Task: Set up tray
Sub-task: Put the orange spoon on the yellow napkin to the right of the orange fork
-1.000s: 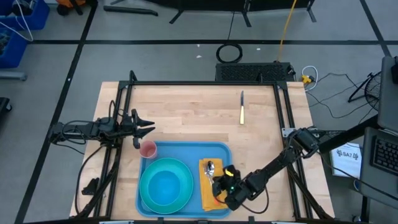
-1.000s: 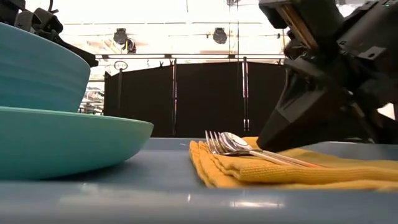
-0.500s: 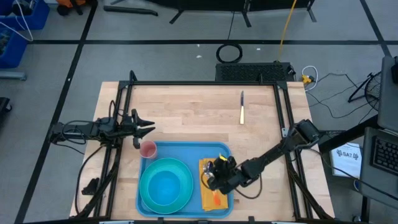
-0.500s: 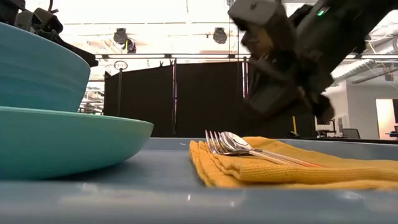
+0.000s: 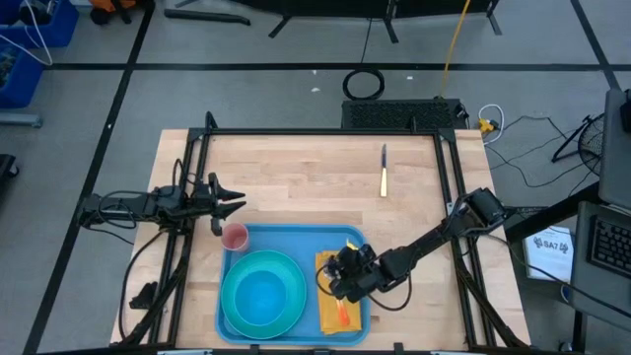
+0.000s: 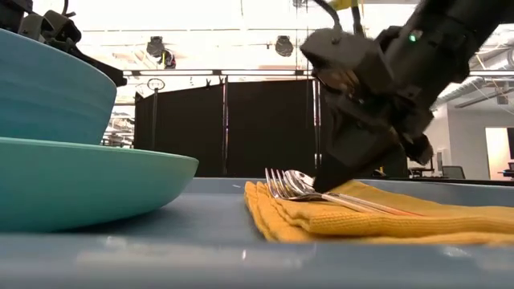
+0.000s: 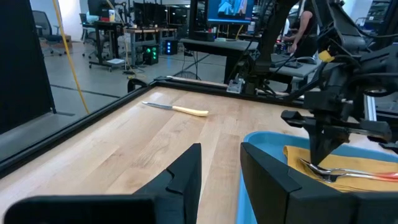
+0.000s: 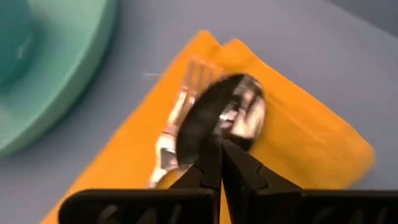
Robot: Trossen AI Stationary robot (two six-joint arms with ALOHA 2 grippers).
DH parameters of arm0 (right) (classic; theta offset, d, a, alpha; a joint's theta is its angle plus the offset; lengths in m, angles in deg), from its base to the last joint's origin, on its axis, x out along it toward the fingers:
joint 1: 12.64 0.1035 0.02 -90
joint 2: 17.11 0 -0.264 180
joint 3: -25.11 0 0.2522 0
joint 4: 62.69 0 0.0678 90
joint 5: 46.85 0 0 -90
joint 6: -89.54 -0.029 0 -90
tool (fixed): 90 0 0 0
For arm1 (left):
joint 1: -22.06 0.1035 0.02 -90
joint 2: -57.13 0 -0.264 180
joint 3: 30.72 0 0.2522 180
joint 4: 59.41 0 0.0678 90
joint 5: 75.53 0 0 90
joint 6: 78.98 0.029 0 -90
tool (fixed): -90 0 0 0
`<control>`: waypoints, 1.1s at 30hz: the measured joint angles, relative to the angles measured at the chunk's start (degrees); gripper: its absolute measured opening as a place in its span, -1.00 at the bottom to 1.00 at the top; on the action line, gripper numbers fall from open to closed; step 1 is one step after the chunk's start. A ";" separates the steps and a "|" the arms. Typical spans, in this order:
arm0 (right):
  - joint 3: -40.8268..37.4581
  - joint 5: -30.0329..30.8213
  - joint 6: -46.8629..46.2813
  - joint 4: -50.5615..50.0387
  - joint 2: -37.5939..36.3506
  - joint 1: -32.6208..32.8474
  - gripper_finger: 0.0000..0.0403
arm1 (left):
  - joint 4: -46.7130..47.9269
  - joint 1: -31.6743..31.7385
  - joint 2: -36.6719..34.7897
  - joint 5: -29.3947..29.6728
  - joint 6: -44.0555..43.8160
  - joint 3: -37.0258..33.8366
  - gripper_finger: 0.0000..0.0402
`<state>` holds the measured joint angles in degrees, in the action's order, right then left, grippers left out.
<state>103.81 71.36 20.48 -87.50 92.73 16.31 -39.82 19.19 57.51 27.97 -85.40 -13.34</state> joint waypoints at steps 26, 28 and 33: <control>-0.71 -10.71 0.55 0.96 -0.11 0.37 -1.00 | 0.00 0.02 -0.01 0.00 0.00 0.00 -0.43; -0.69 -11.35 0.87 0.93 -0.13 0.37 -1.00 | 0.00 0.01 -0.02 0.00 0.00 0.00 -0.43; -0.69 -10.24 2.73 0.49 -0.13 0.37 -1.00 | 0.00 0.00 -0.02 0.00 0.02 0.00 -0.43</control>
<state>103.12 61.12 23.21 -87.01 92.60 16.68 -39.82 19.19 57.49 27.97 -85.38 -13.34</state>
